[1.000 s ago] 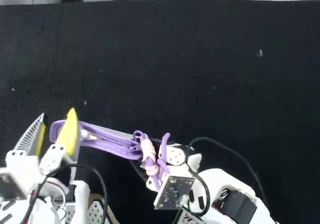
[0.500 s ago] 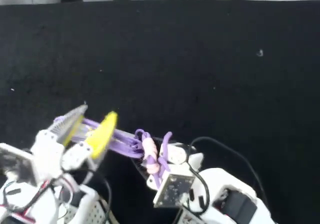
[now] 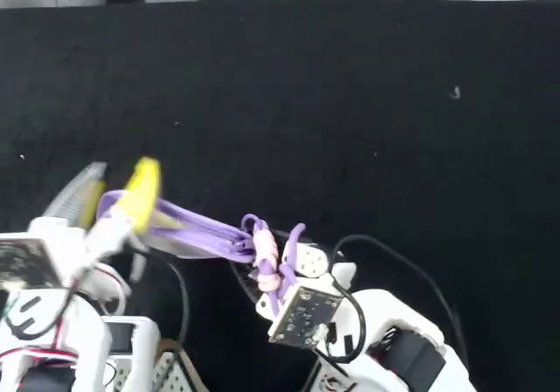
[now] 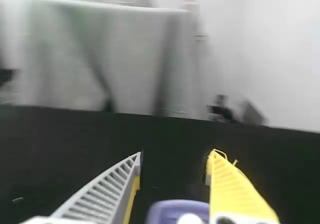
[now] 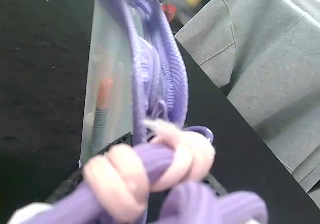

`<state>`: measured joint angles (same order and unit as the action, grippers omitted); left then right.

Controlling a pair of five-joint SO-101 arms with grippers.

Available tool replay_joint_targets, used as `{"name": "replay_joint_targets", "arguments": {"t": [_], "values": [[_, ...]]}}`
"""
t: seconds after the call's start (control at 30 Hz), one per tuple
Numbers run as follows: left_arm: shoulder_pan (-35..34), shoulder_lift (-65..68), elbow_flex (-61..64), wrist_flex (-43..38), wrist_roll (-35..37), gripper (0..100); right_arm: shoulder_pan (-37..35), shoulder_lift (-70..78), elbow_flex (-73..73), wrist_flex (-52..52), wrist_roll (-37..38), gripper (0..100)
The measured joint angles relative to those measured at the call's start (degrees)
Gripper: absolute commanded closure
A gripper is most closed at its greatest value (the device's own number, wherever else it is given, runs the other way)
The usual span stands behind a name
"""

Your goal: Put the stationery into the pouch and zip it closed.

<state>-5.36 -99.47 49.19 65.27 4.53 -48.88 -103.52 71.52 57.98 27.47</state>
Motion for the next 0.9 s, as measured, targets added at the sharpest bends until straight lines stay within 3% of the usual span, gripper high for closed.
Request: {"name": "replay_joint_targets", "arguments": {"t": [0.1, 0.17, 0.33, 0.53, 0.63, 0.77, 0.9], "values": [[-9.3, 0.6, -1.4, -0.3, 0.3, 78, 0.2, 0.0, 0.3, -0.3, 0.0, 98.8], [-12.0, 2.5, -3.2, 1.7, 0.6, 78, -0.1, 0.0, 0.3, -0.4, 0.1, 98.8], [-13.2, 14.7, -10.8, 8.0, 0.6, 78, -0.1, 0.0, 0.3, -0.5, 0.1, 98.8], [-13.2, 34.0, -24.6, 17.4, 0.7, 78, 6.0, 0.0, 1.1, -3.1, -2.4, 98.8], [-13.2, 39.6, -25.8, 20.3, -1.0, 78, 7.3, 0.0, 1.1, -3.5, -2.7, 98.8], [-13.3, 38.2, -25.5, 21.2, -2.0, 78, 8.8, 0.0, 1.1, -3.5, -3.3, 98.8], [-13.3, 28.3, -28.7, 21.8, -2.3, 78, 9.6, 0.0, 1.1, -4.0, -4.7, 98.8]]}}
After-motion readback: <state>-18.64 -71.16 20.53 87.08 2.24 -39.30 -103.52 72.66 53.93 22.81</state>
